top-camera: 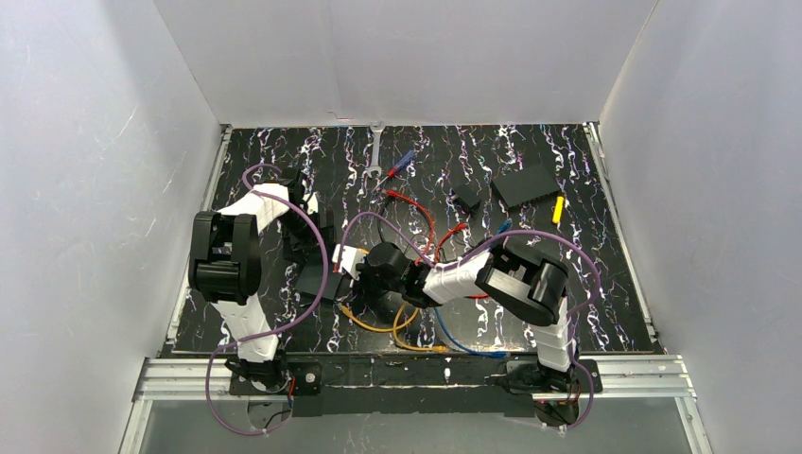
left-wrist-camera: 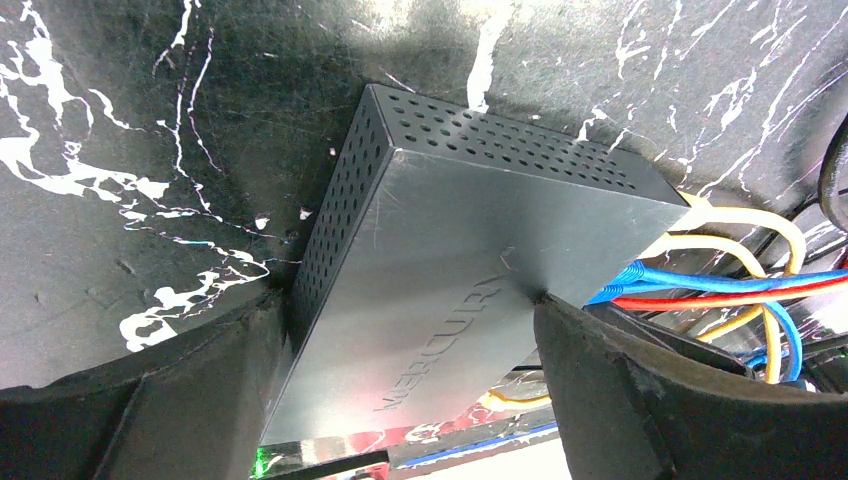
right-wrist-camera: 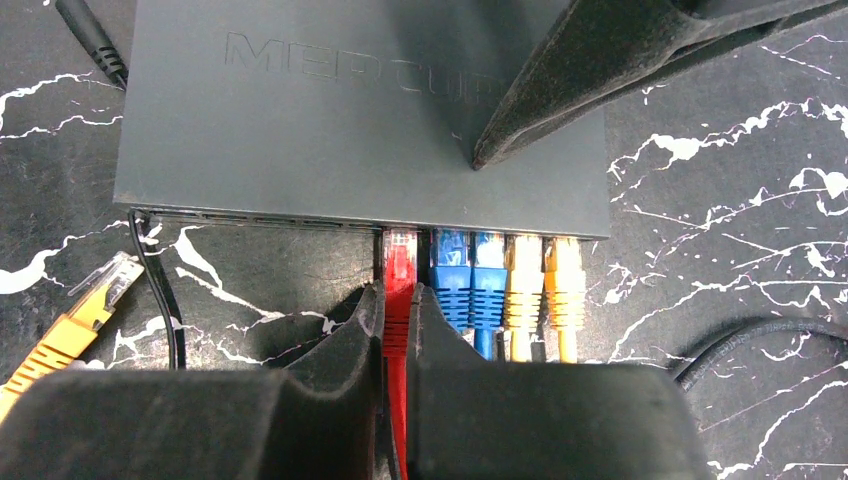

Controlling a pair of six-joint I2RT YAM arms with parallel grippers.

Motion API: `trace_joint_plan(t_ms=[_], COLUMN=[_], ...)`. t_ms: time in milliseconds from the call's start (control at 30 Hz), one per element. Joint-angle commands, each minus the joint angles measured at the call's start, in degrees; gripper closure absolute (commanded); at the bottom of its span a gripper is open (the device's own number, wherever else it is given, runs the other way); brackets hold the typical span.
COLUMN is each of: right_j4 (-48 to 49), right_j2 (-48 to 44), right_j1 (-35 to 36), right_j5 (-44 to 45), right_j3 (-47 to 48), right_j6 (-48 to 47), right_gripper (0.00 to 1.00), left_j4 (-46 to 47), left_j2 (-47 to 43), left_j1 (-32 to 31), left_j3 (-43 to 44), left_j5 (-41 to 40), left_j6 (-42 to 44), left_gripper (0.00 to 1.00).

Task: Insert the plug into the switch port
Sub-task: Insert the connector into the switch port.

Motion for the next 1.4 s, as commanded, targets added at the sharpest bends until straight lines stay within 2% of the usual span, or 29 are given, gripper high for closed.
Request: trace_joint_plan(t_ms=[0, 700, 933, 1367], right_j4=[4.16, 5.30, 6.69, 11.21], right_j2=[-2.24, -4.00, -3.18, -3.50], right_j1=[0.24, 1.56, 1.65, 1.83], right_j5=[3.12, 4.61, 6.90, 5.05], right_j3=[0.44, -0.34, -0.45, -1.97], right_j6=[0.74, 0.09, -2.70, -7.87], right_gripper=[0.99, 0.99, 0.99, 0.99], left_j4=[-1.58, -2.05, -2.22, -2.35], left_j2=[2.28, 2.50, 2.63, 3.11], left_j1=[-1.36, -1.87, -2.15, -2.77], left_j3=[-0.68, -0.55, -0.44, -0.31], left_j5=[-2.94, -4.02, -4.00, -2.88], left_j6=[0.29, 0.54, 0.60, 0.71], left_gripper=[0.11, 0.11, 0.11, 0.12])
